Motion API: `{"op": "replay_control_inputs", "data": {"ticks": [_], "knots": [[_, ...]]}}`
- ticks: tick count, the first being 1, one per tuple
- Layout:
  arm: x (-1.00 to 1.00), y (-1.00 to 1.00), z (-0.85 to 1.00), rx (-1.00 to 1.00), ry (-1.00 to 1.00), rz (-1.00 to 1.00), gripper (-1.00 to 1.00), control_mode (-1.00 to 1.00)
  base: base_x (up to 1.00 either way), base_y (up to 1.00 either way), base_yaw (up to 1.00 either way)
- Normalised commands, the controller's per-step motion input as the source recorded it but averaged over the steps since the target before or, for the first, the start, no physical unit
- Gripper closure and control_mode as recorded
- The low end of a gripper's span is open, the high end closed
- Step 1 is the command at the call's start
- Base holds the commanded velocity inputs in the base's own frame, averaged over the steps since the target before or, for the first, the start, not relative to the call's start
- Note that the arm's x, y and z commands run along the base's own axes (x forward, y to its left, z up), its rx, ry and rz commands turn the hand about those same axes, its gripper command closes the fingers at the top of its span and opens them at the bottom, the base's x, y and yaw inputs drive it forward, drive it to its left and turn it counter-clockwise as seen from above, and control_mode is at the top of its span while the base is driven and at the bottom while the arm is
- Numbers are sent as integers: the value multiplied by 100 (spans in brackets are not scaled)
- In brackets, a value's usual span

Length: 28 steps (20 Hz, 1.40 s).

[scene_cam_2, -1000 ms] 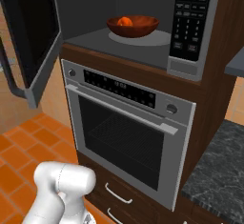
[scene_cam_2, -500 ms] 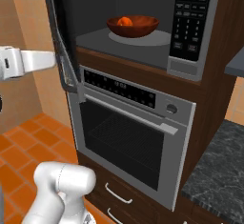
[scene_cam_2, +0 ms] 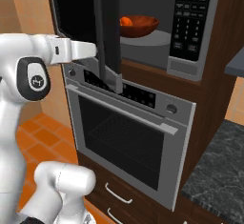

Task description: Pick the squash from the sink and place it in the bowl. Then pick the bowl and place it in the microwave. Then close the microwave door and press the start button.

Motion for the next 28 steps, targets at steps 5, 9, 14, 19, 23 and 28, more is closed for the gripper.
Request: {"op": "replay_control_inputs", "data": {"ticks": [5,9,14,19,23,28], "knots": [[76,-56,7,12,0,5,-100,-100,0,0,0],[75,-27,0,6,0,4,-100,-100,0,0,0],[64,-26,0,3,-2,4,-100,-100,0,0,0],[65,-33,-2,2,-5,6,-100,-100,0,0,0],[75,-21,-11,1,-6,7,-100,-100,0,0,0],[41,-10,-7,1,-5,6,-100,-100,0,0,0]]}}
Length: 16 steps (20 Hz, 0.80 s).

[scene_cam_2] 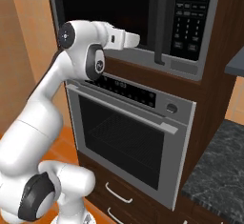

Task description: Pick the squash from the sink and place it in the bowl. Then pick the bowl and place it in the microwave. Then close the microwave door and press the start button.

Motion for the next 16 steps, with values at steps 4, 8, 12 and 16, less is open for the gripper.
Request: {"op": "replay_control_inputs", "data": {"ticks": [4,8,12,16], "knots": [[-85,0,31,1,0,3,-100,-100,0,0,0],[-100,6,27,0,0,5,-100,-100,0,0,0],[-100,33,0,-2,0,6,100,-100,0,0,0],[-83,0,0,-1,-3,1,100,-100,0,0,0]]}}
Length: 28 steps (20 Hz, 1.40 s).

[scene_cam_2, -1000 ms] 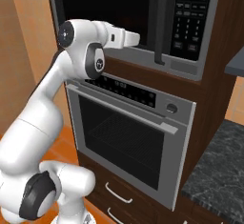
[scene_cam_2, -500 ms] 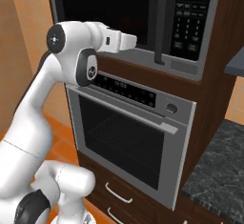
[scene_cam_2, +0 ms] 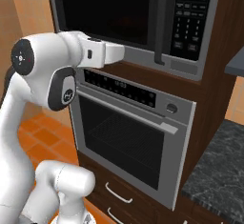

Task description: Pick the squash from the sink and place it in the bowl. Then pick the bowl and place it in the microwave. Then close the microwave door and press the start button.

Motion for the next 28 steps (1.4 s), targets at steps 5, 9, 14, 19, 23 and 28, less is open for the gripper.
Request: {"op": "replay_control_inputs", "data": {"ticks": [5,9,14,19,23,28], "knots": [[-77,-8,0,-1,-1,1,100,-100,0,0,0],[-57,-37,0,0,0,1,100,-100,0,0,0],[-3,-37,0,0,0,1,100,-100,0,0,0],[0,-39,0,0,0,0,100,-100,0,0,0],[3,-48,0,0,-1,0,100,-100,0,0,0],[36,-25,0,0,-4,4,100,-100,0,0,0]]}}
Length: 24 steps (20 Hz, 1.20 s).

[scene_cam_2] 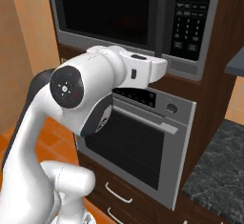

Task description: Pick the squash from the sink and place it in the bowl. Then pick the bowl and place it in the microwave. Then close the microwave door and press the start button.

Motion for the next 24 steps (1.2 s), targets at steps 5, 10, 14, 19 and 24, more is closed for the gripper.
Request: {"op": "replay_control_inputs", "data": {"ticks": [5,10,14,19,24], "knots": [[35,-43,0,5,-2,8,100,-100,0,0,0],[37,-42,0,5,0,7,100,-100,0,0,0],[37,-33,0,1,0,3,100,-100,0,0,0],[23,-17,0,0,0,1,100,-100,0,0,0],[44,-6,0,0,0,0,100,-100,0,0,0]]}}
